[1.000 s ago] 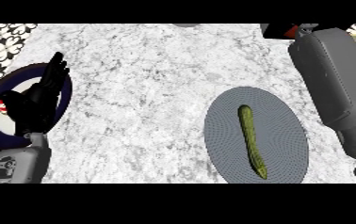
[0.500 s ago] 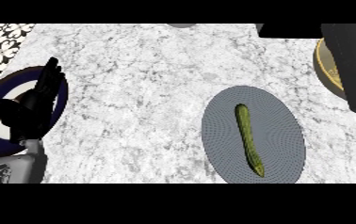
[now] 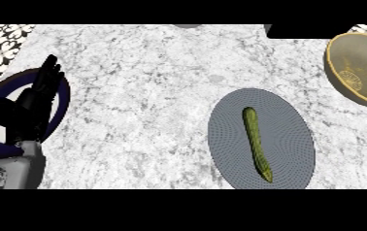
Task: Pick the bell pepper from the placemat and place it in the bowl
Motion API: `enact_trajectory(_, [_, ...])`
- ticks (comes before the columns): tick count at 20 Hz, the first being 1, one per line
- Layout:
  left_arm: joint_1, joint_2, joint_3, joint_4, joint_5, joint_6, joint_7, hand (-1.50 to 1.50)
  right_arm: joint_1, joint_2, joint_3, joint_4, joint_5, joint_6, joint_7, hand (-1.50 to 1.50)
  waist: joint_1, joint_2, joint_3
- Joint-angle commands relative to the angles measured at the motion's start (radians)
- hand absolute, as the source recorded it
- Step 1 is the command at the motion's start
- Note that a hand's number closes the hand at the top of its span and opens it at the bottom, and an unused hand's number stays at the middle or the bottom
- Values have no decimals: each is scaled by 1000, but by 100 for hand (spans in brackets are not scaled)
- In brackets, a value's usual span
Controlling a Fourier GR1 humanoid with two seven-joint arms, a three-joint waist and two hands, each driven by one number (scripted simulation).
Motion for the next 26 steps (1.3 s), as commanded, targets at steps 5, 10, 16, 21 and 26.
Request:
enact_trajectory(5, [-50,-1,11,55,-8,-4,-15,0,49,-110,-127,219,-97,-145,-274,150,7,5,1])
enact_trajectory(10, [-12,-7,0,-13,7,-27,-5,0,22,-167,-178,362,-127,-180,-384,150,27,8,2])
enact_trajectory(16, [1,-15,-2,12,5,-32,-34,0,60,-226,-252,481,-194,10,-292,-150,31,12,3])
enact_trajectory(21, [-9,-16,9,21,-5,-17,-27,0,131,-169,-304,471,-274,-16,-504,-150,20,8,3])
enact_trajectory(26, [25,-8,21,-12,10,-24,-13,0,126,-186,-500,347,-480,-128,-663,-150,-7,-7,4])
